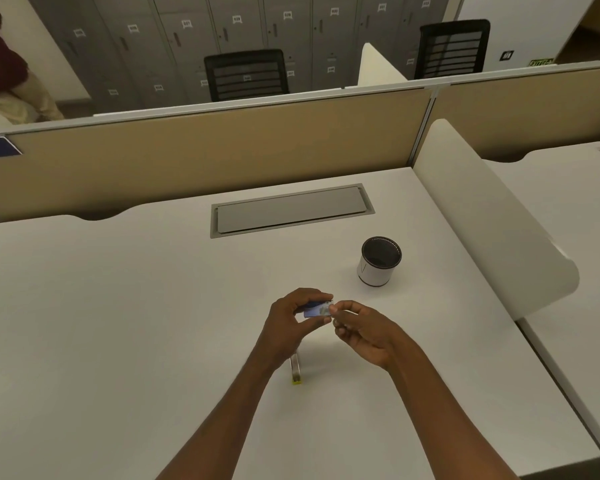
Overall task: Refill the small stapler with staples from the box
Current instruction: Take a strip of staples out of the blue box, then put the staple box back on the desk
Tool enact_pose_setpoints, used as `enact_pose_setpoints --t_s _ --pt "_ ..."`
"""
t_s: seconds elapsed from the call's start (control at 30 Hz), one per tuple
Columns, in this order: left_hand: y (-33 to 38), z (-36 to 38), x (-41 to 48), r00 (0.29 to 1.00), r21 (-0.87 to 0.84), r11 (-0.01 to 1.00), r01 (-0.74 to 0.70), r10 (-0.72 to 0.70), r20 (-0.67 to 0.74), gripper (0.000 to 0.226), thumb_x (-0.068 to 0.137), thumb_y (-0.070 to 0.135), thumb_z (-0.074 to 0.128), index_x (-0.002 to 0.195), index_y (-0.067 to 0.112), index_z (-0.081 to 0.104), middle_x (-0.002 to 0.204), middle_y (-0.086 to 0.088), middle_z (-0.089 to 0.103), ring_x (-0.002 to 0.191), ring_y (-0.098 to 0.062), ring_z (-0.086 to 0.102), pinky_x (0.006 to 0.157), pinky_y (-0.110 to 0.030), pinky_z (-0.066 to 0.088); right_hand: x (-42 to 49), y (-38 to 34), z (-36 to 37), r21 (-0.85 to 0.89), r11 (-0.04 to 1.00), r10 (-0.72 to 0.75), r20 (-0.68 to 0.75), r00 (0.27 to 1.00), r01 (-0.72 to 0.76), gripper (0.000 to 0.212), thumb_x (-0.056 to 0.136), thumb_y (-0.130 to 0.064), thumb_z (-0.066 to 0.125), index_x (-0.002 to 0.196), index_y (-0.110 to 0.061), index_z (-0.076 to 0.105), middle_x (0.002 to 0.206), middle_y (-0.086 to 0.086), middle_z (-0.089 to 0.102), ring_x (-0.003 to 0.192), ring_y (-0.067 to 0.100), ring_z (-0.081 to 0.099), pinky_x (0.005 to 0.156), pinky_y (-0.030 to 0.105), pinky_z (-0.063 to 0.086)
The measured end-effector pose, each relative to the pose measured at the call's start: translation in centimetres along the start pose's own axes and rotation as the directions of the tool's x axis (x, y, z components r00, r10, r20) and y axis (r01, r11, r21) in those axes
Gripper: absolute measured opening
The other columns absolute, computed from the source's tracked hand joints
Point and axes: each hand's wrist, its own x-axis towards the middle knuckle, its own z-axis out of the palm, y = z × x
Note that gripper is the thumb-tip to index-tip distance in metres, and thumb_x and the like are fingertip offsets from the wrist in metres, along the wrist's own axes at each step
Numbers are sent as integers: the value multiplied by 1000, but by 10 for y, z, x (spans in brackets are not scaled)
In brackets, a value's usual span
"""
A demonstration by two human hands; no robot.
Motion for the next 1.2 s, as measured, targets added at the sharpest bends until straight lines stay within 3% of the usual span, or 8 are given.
enact_pose_setpoints --t_s 0.3,0.43,0.53,0.63,0.8,0.9,1.0,1.2 --pt "-10 2 9 995 90 995 51 -59 86 31 85 22 83 115 26 78 114 14 78 110 -7 71 98 -19 53 7 3 -11 -56 998 -12 -26 1000 10 25 85 -8 75 108 -3 67 88 13 66 71 14 60 71 25 55" --pt "-21 9 19 987 247 968 37 -74 141 55 86 24 83 138 29 63 139 17 65 127 1 59 108 -11 39 16 7 -14 10 999 -40 -151 988 42 26 86 -8 74 111 0 69 98 18 69 79 20 64 74 27 58" --pt "-28 15 25 992 272 958 94 -115 60 61 87 24 81 142 30 58 141 19 60 126 4 55 103 -6 39 26 8 -16 159 986 -2 -308 951 54 20 85 -5 75 102 2 67 102 22 66 83 26 65 79 33 60" --pt "-32 18 30 987 206 966 154 -142 -73 36 91 15 74 124 28 69 117 18 71 101 5 64 81 -9 48 40 9 -19 86 994 -22 -479 878 72 20 83 -3 75 100 5 68 96 20 68 78 25 68 82 35 60" --pt "-41 17 31 939 197 944 265 -207 -273 15 95 12 65 103 18 76 97 7 75 87 -5 65 75 -12 48 60 13 -17 -10 997 -69 -654 753 82 14 76 -4 81 81 2 70 76 15 72 57 19 68 47 17 54" --pt "-48 11 31 909 176 925 336 -269 -319 12 93 13 67 99 17 77 92 3 76 81 -14 68 75 -23 52 67 15 -14 -84 996 -88 -707 702 40 21 75 -13 84 69 -1 67 62 8 69 49 13 65 47 15 49" --pt "-51 4 29 855 138 910 392 -305 -418 9 94 14 67 93 16 76 88 3 75 76 -15 67 71 -26 52 72 19 -12 -227 973 -137 -728 672 -48 30 80 -21 82 66 -2 64 62 8 68 52 18 65 60 30 59" --pt "-58 -9 15 536 -191 780 596 -564 -629 15 93 10 55 88 17 68 94 -4 72 95 -30 68 77 -34 51 71 24 -13 -239 971 -187 -746 639 5 18 79 -4 76 79 10 65 65 19 66 37 22 57 30 17 41"
